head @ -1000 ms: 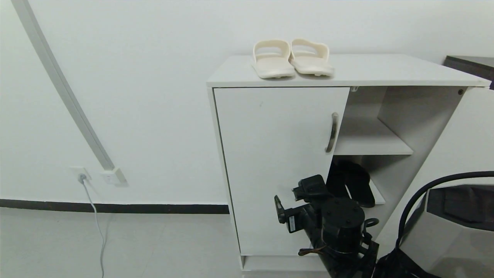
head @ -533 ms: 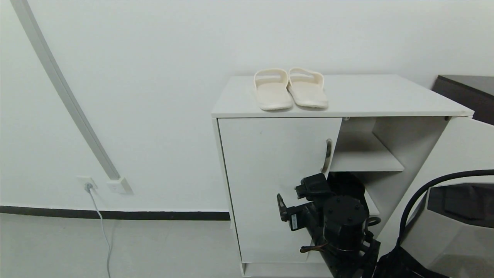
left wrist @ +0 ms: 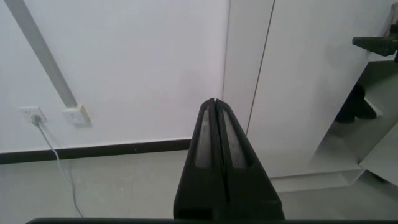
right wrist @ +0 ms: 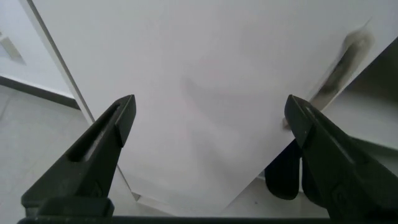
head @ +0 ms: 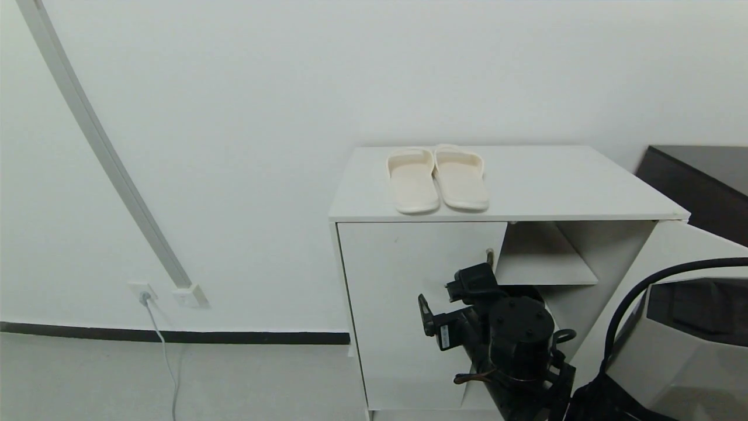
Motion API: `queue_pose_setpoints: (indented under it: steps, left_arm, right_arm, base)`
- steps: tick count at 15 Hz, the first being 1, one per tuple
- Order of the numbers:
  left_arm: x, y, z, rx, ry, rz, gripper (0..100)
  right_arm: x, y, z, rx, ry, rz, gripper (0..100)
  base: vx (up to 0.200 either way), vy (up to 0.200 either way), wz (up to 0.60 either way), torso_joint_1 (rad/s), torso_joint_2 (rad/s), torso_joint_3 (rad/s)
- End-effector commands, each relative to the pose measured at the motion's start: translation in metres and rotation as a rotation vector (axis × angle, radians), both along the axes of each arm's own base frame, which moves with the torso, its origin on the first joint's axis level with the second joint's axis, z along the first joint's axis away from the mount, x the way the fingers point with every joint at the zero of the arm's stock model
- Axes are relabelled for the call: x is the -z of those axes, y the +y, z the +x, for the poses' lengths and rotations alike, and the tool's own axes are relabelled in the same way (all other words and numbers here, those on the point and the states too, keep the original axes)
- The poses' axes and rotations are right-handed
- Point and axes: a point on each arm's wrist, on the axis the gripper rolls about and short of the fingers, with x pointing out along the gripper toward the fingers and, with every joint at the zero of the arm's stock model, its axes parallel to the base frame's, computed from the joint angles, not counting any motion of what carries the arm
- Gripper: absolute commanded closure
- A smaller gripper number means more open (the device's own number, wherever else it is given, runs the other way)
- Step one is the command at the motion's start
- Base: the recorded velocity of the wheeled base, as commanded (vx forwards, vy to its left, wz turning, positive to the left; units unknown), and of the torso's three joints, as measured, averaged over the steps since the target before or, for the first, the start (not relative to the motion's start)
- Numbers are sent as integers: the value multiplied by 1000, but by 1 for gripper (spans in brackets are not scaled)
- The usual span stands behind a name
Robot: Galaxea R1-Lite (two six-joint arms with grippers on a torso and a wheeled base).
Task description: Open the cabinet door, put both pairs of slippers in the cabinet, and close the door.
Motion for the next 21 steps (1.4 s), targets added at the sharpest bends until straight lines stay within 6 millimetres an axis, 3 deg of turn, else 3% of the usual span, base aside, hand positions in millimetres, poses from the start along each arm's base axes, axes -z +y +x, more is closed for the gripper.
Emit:
queue_pose_setpoints:
  steps: [1,14,21]
  left_arm:
    - [0,0,0,0,0,0,100]
    - [0,0,0,-2,0,0,100]
    - [0,0,0,-2,0,0,100]
  right_arm:
    - [0,0,0,-2,-1,3,0]
    - [0,0,0,-7,0,2,0]
    - [0,-3,4,-13,-16,15,0]
  base:
    - [0,0,0,203,-525,-320]
    - [0,0,0,236,-546,-315]
    - [0,0,0,117,-255,-136]
